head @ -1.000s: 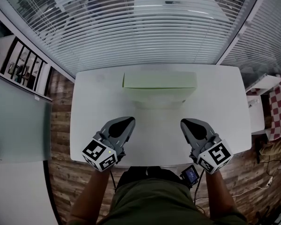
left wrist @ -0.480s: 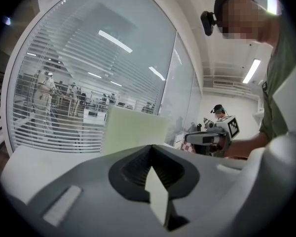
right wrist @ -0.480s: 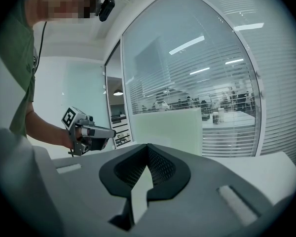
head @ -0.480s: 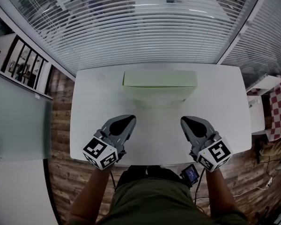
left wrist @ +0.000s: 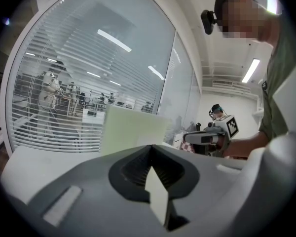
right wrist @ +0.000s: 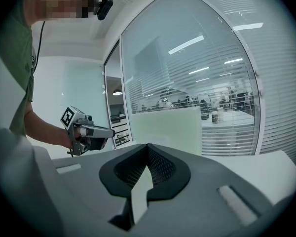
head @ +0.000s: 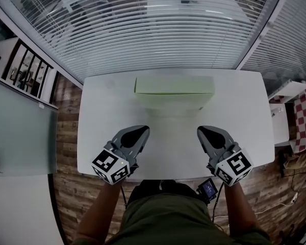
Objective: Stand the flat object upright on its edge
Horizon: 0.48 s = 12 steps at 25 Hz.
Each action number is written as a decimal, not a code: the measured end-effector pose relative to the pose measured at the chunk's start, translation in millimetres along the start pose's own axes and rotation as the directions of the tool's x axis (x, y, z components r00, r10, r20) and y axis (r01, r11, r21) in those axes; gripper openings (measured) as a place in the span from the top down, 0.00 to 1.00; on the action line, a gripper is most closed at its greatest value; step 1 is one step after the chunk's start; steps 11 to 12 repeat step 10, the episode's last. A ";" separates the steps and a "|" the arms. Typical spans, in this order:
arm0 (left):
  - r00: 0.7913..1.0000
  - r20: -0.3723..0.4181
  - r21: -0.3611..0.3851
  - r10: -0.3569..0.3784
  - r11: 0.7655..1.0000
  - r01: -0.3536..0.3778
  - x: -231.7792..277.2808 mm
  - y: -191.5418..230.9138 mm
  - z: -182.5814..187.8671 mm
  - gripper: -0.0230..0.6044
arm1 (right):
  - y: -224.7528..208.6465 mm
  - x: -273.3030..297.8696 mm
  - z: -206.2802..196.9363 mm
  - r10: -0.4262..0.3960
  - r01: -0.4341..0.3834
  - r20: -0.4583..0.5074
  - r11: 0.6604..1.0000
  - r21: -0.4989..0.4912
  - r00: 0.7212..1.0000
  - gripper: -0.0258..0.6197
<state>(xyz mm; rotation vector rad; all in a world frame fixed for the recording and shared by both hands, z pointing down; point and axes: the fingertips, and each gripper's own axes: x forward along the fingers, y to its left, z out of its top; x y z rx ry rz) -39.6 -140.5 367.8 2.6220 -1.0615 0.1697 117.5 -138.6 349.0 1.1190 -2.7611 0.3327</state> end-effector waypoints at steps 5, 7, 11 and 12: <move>1.000 -0.001 -0.003 0.001 1.000 -0.001 -1.0 -1.4 -2.0 0.97 | 2.7 -0.6 -3.1 0.006 -0.006 -0.003 1.000 0.006 1.000 0.94; 1.000 -0.001 -0.008 -0.001 1.000 0.001 -0.6 -2.0 -4.0 0.97 | 2.7 -0.6 -4.4 0.006 -0.006 -0.004 1.000 0.004 1.000 0.94; 1.000 -0.001 -0.012 -0.002 1.000 0.002 -0.4 -1.7 -5.4 0.97 | 2.1 0.7 -5.0 0.004 -0.004 0.001 1.000 0.002 1.000 0.94; 1.000 -0.001 -0.012 -0.002 1.000 0.002 -0.4 -1.7 -5.4 0.97 | 2.1 0.7 -5.0 0.004 -0.004 0.001 1.000 0.002 1.000 0.94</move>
